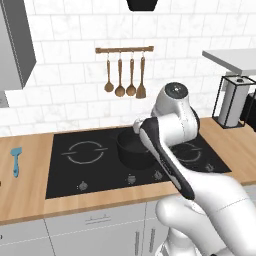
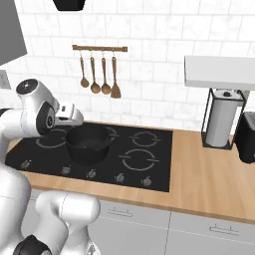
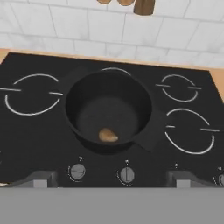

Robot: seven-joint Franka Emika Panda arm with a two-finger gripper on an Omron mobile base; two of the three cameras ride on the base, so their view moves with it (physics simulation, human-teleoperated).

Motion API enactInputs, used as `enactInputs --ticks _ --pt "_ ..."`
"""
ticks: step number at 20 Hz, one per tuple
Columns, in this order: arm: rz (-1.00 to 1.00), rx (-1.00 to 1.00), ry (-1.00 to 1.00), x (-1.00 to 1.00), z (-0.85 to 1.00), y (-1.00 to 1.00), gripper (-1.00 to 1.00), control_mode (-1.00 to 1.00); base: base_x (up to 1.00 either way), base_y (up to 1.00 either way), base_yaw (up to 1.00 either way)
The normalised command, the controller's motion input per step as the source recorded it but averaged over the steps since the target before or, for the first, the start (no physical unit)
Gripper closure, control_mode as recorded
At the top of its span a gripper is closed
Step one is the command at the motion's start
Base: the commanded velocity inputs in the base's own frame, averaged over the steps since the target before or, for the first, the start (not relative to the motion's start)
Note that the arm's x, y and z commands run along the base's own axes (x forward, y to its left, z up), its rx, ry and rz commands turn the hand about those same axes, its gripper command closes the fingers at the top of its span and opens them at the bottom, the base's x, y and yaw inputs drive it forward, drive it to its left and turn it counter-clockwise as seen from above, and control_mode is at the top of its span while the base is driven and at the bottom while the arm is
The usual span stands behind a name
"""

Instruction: Put the onion and sweet potato in the pot. Retrieve the spatula and lightly stir the vegetables in the pot.

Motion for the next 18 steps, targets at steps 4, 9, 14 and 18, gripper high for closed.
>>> enactInputs --ticks 4,9,14,18 --pt "-0.08 0.04 -0.01 -0.8 0.92 -0.11 -1.0 -1.0 0.0 0.0 0.0" --pt "-0.08 0.08 0.01 -0.72 0.35 -0.33 -1.0 -1.0 0.0 0.0 0.0" --pt "-0.06 0.06 0.07 -0.25 -0.01 -0.12 -1.0 -1.0 0.0 0.0 0.0" --pt "-0.01 0.0 0.02 0.0 -0.02 0.0 -1.0 -1.0 0.0 0.0 0.0"
